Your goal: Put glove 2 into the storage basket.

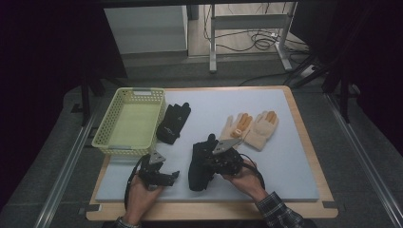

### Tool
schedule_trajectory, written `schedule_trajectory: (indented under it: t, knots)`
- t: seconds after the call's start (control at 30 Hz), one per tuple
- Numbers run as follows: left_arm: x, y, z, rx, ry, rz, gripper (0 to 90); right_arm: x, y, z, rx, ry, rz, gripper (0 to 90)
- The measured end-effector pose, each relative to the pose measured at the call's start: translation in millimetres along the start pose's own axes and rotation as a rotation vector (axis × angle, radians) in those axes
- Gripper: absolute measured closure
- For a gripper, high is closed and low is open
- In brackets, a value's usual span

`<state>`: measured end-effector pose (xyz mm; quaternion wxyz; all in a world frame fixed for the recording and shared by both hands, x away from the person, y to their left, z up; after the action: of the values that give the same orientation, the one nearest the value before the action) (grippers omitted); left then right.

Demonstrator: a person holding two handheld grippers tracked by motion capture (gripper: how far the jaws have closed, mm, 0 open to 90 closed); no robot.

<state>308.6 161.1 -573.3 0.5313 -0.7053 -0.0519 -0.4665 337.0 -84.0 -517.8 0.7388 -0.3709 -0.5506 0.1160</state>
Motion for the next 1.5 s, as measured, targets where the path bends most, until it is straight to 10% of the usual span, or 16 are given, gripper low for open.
schedule_trajectory:
  t: [0.47, 0.7, 0.97, 1.5]
  knots:
    - [0.0, 0.0, 0.0, 0.0, -0.001, 0.0, 7.4, 3.6, 4.6, -2.8, 0.017, 0.05, -0.035, 53.8]
    - [0.0, -0.2, 0.4, -0.001, 0.005, 0.003, 7.4, 38.0, 18.9, -25.6, -0.02, 0.045, -0.06, 65.0]
    - [-0.2, -0.3, 0.5, -0.002, 0.007, 0.004, 7.4, 84.9, 78.9, -46.6, -0.045, 0.035, -0.001, 69.3]
    - [-0.2, -0.7, 1.0, -0.005, 0.01, 0.009, 7.3, 98.0, 144.6, -72.4, -0.109, 0.034, 0.107, 76.5]
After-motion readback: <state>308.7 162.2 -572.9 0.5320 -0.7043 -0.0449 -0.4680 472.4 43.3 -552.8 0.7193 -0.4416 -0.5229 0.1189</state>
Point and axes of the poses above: each handheld gripper's, and its own axes: y roughly forward along the jaws, x roughly out of its top, z roughly to its left, the point moved 3 cm from there along y, roughly forward along the jaws, and after that the axes turned 4 degrees about y, right-handed, at the moved point
